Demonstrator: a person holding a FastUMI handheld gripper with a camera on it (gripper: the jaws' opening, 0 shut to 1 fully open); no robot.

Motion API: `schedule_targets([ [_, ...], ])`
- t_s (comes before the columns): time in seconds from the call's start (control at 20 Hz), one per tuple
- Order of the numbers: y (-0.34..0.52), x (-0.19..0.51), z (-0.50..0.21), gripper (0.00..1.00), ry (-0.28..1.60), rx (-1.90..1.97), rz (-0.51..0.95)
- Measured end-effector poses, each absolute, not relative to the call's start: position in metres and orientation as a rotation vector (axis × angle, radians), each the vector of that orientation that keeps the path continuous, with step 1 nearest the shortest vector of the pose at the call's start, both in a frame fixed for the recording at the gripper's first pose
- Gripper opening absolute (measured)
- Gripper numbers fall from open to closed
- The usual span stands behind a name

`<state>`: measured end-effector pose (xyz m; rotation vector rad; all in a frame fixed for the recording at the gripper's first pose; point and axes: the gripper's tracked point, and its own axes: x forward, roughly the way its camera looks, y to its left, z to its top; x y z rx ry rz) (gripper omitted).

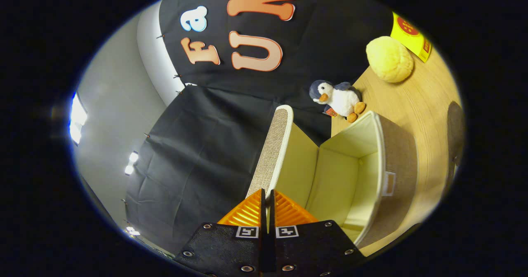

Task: Open the storage box then place both shoes into the box .Put the left shoe in first, then the right shoe, with the right side of both shoes facing outward in a uniform manner.

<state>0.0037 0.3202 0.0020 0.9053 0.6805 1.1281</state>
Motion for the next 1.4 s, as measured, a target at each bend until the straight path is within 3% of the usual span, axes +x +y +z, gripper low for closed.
schedule_targets([
  [0.15,0.37,-0.006,0.024,0.01,0.676,0.842,1.145],
  [0.4,0.45,-0.015,-0.004,0.01,0.694,0.598,1.076],
  [0.45,0.462,-0.016,-0.008,0.04,0.69,0.579,1.067],
  [0.5,0.469,-0.017,-0.01,0.14,0.68,0.562,1.06],
  [0.7,0.459,-0.007,-0.024,0.86,0.635,0.462,0.978],
  [0.75,0.449,-0.002,-0.027,0.96,0.623,0.441,0.951],
  [1.4,0.198,0.062,-0.059,0.98,0.499,0.36,0.474],
])
